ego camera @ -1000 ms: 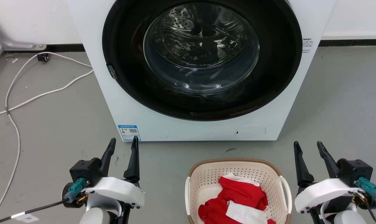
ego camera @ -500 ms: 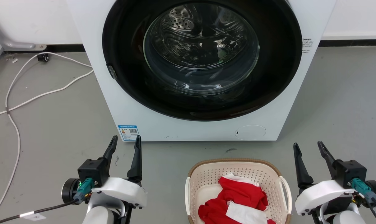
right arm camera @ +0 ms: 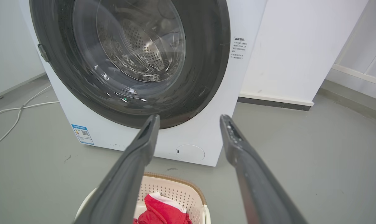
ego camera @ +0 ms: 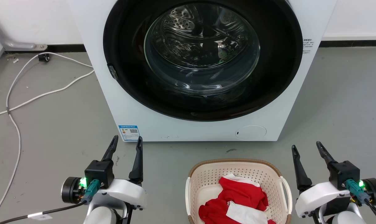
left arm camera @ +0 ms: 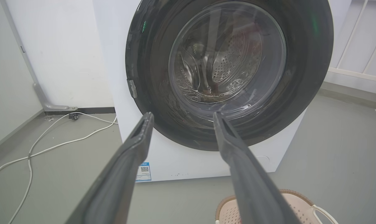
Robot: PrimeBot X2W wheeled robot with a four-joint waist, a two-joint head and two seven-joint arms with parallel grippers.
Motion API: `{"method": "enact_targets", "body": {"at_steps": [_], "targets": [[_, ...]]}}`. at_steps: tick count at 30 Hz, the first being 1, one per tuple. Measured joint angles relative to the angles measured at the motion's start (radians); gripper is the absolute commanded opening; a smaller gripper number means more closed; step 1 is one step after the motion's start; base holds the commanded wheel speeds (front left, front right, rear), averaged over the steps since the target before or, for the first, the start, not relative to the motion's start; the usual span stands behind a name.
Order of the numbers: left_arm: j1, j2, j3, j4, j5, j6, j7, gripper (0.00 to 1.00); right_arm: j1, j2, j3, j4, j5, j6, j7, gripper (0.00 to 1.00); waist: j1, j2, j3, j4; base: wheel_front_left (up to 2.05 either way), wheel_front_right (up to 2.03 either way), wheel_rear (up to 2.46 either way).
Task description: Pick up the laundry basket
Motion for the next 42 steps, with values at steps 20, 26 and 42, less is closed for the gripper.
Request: {"method": "enact_targets", "body": {"at_steps": [20,26,42], "targets": [[-0.002,0.000,0.002,0.011,0.016,0.017,-0.008,1.00,0.000,0.000,-0.010,0.013,-0.005,0.000,-0.007,1.00,0.0000,0.0000,0.007,0.001,0.00,0.00,0.00],[-0.026,0.000,-0.018,0.013,0.013,0.017,-0.008,1.00,-0.024,0.000,-0.036,0.020,0.006,0.000,0.002,1.00,0.0000,0.0000,0.052,0.000,0.00,0.00,0.00],[-0.194,0.000,-0.148,0.158,-0.054,0.029,-0.008,1.00,-0.184,0.000,-0.119,0.177,0.018,0.000,-0.014,1.00,0.0001,0.0000,0.322,-0.030,0.00,0.00,0.00]]}}
